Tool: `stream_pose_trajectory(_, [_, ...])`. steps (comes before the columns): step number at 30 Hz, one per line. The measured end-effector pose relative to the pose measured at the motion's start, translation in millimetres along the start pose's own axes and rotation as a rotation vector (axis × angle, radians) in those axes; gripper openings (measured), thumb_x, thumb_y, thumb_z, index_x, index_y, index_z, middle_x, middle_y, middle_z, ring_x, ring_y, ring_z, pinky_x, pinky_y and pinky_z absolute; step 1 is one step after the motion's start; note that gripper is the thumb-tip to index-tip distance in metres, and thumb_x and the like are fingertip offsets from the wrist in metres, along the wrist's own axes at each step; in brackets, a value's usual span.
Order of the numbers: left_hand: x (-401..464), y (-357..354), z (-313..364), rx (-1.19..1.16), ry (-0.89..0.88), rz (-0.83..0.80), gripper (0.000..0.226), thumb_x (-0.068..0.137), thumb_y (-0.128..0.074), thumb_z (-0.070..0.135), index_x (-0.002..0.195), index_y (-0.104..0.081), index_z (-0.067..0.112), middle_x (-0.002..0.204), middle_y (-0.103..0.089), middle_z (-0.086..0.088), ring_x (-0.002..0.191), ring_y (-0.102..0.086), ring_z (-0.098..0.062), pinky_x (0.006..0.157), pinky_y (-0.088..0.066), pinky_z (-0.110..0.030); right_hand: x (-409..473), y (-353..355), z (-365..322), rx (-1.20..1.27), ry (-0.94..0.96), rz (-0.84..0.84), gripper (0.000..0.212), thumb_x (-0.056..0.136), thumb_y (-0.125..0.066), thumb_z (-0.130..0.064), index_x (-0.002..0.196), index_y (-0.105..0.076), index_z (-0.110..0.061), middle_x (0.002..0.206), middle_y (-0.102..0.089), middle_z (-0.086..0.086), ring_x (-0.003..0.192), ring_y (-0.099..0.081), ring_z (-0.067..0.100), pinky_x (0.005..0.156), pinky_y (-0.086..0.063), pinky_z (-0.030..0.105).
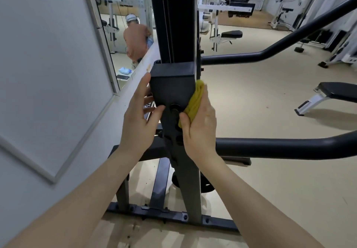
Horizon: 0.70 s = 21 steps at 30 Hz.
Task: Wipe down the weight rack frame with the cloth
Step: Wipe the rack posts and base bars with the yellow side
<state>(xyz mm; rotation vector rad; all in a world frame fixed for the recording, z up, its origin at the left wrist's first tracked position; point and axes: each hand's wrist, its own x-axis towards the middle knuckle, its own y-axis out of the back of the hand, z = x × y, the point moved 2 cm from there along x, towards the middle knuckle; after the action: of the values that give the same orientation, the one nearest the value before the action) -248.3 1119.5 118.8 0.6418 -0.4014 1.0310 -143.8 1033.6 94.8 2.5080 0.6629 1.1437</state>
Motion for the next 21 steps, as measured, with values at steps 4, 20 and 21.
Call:
stream_pose_trajectory(4, [-1,-1,4,0.024,0.030,0.020,0.069,0.091,-0.057,0.006,0.127,-0.018,0.050,0.128,-0.047,0.012,0.103,-0.053,0.012,0.087,-0.042,-0.004,15,6,-12,0.125,0.024,-0.018,0.059,0.090,-0.030,-0.043,0.143,-0.005,-0.037,0.141,-0.040,0.012,0.124,-0.038,0.021,0.106,-0.034,0.044])
stream_pose_trajectory(20, [-5,-4,13,-0.153,0.268,0.115,0.045,0.088,-0.061,0.006,0.129,-0.050,0.021,0.125,-0.060,0.006,0.116,-0.058,-0.019,0.099,-0.047,-0.048,84,33,-51,-0.226,0.796,-0.106,0.033,0.084,-0.064,-0.011,0.117,-0.063,-0.008,0.105,-0.068,0.008,0.099,-0.062,0.030,0.081,-0.050,0.038])
stream_pose_trajectory(21, [-5,-4,14,-0.159,0.276,0.119,0.043,0.088,-0.060,0.004,0.125,-0.051,0.024,0.121,-0.061,0.010,0.116,-0.059,-0.018,0.100,-0.047,-0.047,86,34,-55,-0.302,0.872,-0.139,0.035,0.080,-0.070,-0.010,0.114,-0.064,-0.008,0.102,-0.069,0.007,0.094,-0.064,0.029,0.078,-0.051,0.036])
